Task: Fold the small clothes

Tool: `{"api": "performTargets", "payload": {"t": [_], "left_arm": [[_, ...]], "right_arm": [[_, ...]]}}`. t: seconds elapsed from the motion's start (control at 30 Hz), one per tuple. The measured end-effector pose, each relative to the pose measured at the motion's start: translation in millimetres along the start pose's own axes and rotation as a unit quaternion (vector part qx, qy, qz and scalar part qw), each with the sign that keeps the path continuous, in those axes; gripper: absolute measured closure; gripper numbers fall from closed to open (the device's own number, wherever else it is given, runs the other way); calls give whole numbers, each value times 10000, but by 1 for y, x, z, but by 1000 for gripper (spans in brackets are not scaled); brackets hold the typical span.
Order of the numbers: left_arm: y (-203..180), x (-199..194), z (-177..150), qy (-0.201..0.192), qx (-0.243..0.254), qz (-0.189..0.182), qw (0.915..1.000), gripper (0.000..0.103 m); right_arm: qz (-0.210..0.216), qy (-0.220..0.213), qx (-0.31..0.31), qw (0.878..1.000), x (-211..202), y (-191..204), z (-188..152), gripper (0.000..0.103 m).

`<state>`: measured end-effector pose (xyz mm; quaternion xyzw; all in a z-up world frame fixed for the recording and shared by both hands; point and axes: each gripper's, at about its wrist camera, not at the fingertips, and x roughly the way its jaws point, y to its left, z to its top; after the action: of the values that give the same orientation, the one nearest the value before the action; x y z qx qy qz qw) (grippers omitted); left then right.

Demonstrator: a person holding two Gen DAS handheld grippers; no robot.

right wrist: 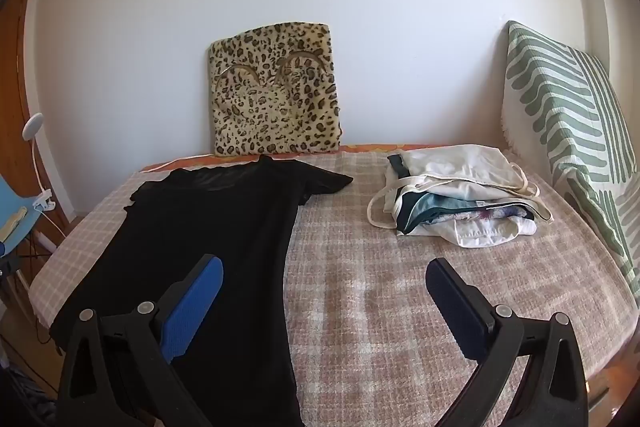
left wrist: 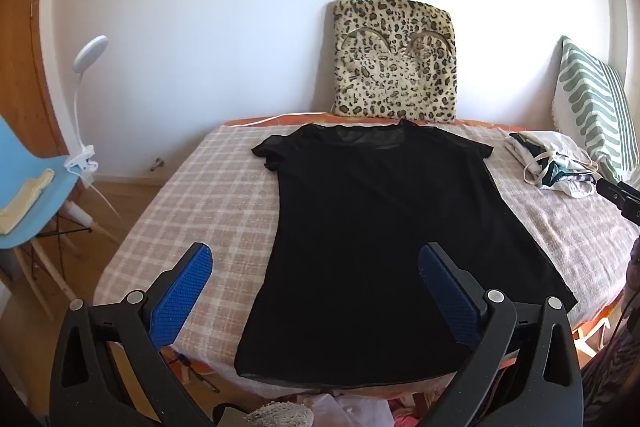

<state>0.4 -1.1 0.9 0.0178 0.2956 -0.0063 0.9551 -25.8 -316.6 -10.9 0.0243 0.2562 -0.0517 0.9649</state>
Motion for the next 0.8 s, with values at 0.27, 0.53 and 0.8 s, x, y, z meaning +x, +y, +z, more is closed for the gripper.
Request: {"api": "performTargets", "payload": {"t": [0.27, 0.53, 0.8], "left_arm": [[3, -1, 0, -82, 0, 41, 10000, 0], [4, -5, 1, -94, -38, 33, 9999, 0], [6, -5, 4, -103, -65, 53, 9999, 0]], "right_arm": [[-4, -24, -21, 10000, 1, 1, 0, 0], [-37, -40, -66, 10000, 1, 4, 0, 0], [-46, -53, -84, 9999, 1, 1, 3, 0]]}}
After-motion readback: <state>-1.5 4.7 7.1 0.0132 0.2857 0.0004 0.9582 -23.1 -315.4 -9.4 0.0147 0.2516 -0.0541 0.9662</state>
